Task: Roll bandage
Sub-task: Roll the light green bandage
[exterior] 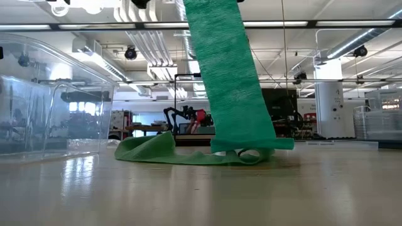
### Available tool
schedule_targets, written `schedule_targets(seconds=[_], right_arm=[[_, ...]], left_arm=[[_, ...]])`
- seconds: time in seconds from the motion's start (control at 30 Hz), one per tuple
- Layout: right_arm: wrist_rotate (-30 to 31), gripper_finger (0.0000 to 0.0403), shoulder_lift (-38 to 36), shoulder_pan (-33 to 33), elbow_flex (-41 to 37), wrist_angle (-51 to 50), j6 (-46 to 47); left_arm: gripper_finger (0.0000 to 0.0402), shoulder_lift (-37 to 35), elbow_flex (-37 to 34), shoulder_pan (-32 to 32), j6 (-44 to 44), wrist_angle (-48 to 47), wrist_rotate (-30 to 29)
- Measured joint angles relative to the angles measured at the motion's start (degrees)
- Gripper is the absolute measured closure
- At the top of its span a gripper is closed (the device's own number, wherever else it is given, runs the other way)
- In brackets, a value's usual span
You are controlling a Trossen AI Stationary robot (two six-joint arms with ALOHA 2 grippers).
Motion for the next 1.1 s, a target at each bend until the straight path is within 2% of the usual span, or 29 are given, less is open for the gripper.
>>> schedule_targets(seconds=[0.3,0.43,0.57,0.7,0.83,0.97,1.1], right_arm=[[0.0,0.0386,1.1,0.0,0.0,3.0,-3.1],[-0.1,0.0387,1.2,0.0,0.0,4.4,-4.0],[-0.1,0.0388,1.2,0.0,0.0,4.7,-4.4],[-0.1,0.0388,1.2,0.0,0.0,5.1,-4.5],[-0.1,0.0388,1.2,0.0,0.0,4.8,-4.4],[-0.1,0.0384,1.2,0.0,0.0,4.5,-3.3],[-0.1,0.0371,1.2,0.0,0.0,3.6,-2.6]], left_arm=[[0.01,0.7,1.4,0.0,-2.7,2.4,1.0],[0.0091,2.3,1.4,0.0,-3.4,5.2,0.8],[0.0104,4.4,2.0,0.2,-5.7,7.2,0.7],[0.0133,6.1,3.9,0.4,-8.0,7.6,0.6],[0.0184,7.2,5.3,0.5,-8.8,7.7,0.6],[0.0266,7.9,5.3,0.4,-9.6,7.1,0.6],[0.0365,7.7,5.3,0.4,-9.7,5.6,0.6]])
